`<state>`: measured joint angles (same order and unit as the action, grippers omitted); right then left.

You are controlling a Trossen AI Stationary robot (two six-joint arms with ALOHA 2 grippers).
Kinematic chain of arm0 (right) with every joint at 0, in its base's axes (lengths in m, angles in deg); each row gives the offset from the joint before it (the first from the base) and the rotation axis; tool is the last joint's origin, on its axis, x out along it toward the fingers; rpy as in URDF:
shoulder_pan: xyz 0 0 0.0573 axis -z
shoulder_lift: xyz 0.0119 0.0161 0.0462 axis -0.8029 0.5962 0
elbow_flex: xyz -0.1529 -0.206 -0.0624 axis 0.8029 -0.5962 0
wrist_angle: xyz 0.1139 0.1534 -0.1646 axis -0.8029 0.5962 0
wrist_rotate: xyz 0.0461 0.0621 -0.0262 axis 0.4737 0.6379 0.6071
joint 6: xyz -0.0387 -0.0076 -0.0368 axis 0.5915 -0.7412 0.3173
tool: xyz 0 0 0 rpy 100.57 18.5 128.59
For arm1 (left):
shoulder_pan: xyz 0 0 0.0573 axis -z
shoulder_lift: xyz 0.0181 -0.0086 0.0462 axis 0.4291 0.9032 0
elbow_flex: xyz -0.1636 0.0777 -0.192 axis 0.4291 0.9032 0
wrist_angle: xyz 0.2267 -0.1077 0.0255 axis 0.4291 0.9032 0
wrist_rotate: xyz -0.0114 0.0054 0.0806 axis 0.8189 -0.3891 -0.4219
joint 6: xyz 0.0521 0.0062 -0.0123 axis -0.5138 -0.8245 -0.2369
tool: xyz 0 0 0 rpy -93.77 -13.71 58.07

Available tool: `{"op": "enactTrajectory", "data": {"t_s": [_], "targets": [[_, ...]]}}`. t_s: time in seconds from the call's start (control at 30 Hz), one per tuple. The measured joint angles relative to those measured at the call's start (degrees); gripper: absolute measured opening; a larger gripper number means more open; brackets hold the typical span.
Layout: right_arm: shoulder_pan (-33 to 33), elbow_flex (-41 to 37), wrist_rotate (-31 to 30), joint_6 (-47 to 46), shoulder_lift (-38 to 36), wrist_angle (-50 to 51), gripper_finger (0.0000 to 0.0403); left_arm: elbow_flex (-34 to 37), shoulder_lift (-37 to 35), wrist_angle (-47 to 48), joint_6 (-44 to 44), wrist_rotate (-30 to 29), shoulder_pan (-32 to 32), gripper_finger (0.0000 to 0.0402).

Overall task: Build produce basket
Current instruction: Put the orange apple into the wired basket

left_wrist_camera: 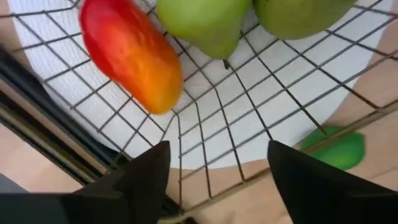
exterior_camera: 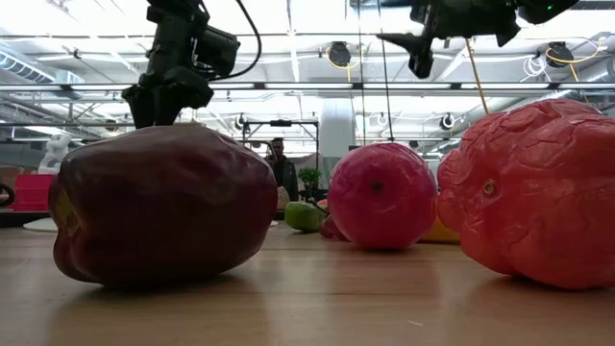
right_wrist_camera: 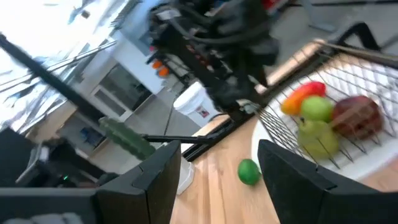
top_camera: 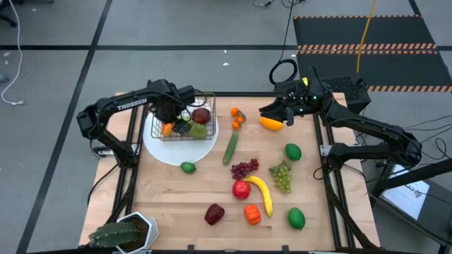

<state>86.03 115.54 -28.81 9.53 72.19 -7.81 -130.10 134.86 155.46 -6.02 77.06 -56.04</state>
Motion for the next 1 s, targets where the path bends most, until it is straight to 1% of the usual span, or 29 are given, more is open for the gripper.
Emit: {"op": "enactTrajectory", "data": {"t_s": [0.13,0.3,0.43,0.57,0.7,0.83,0.93,1.0], "targets": [[-1.1,0.0,-4.6,-6.2,0.0,1.0,0.021,0.0,-4.3,-1.5,4.0,1.1,0.9,0.0221],[-5.7,0.0,-9.9,-13.3,0.0,1.0,0.021,0.0,-13.4,-5.3,9.0,1.2,4.6,0.0166],[-11.9,0.0,-15.9,-17.9,0.0,1.0,0.021,0.0,-20.6,-10.0,13.5,-1.1,9.0,0.0128],[-19.4,1.7,-24.4,-18.4,0.0,3.4,0.021,0.0,-25.7,-12.8,16.2,-2.9,13.5,0.0099],[-27.5,4.5,-34.4,-16.8,0.0,9.2,0.021,0.0,-28.7,-14.0,17.0,-5.4,18.5,0.0077],[-35.0,7.2,-42.4,-15.3,0.0,15.7,0.021,0.0,-29.8,-16.3,17.9,-5.5,24.0,0.0057],[-40.1,8.1,-46.5,-15.7,0.0,20.0,0.021,0.0,-29.9,-20.0,18.6,-6.4,28.9,0.0041],[-43.0,8.3,-47.6,-17.1,0.0,21.6,0.021,0.0,-29.8,-23.5,18.6,-7.6,32.3,0.0032]]}}
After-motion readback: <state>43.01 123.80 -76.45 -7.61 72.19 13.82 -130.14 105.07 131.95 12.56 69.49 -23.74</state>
